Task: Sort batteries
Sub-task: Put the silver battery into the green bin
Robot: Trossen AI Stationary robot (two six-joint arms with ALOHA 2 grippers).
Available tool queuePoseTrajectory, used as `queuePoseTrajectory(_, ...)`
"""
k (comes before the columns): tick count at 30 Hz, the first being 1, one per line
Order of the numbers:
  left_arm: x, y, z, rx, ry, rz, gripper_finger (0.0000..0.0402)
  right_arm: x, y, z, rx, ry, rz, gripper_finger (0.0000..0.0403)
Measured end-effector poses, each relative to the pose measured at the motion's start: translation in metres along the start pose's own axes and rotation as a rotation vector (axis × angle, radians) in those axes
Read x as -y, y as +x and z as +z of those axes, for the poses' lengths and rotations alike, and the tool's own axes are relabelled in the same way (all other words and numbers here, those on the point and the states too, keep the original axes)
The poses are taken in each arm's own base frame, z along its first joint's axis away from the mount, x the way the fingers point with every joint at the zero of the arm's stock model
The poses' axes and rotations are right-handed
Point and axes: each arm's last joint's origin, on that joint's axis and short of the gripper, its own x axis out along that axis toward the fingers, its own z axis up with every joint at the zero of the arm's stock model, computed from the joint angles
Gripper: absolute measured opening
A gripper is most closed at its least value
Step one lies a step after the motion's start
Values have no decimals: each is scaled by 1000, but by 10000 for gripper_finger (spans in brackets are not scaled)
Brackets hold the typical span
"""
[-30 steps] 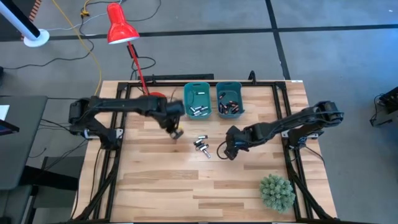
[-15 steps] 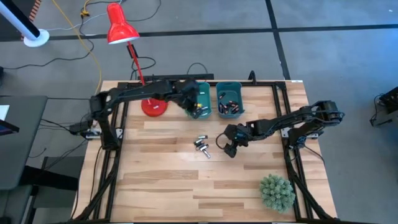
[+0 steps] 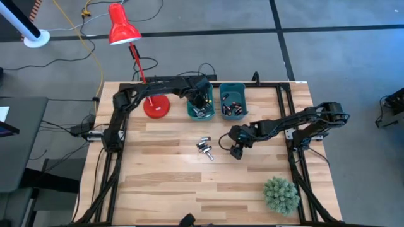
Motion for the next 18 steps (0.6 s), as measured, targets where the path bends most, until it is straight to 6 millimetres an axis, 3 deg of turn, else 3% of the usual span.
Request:
queuePoseTrajectory(7,1,10,3,-1,62,3,47,4,0,0,-17,-2,-16,331)
queuePoseTrajectory(18,0,10,2,-16,344,30,54,12,0,3,-27,-14,-22,331)
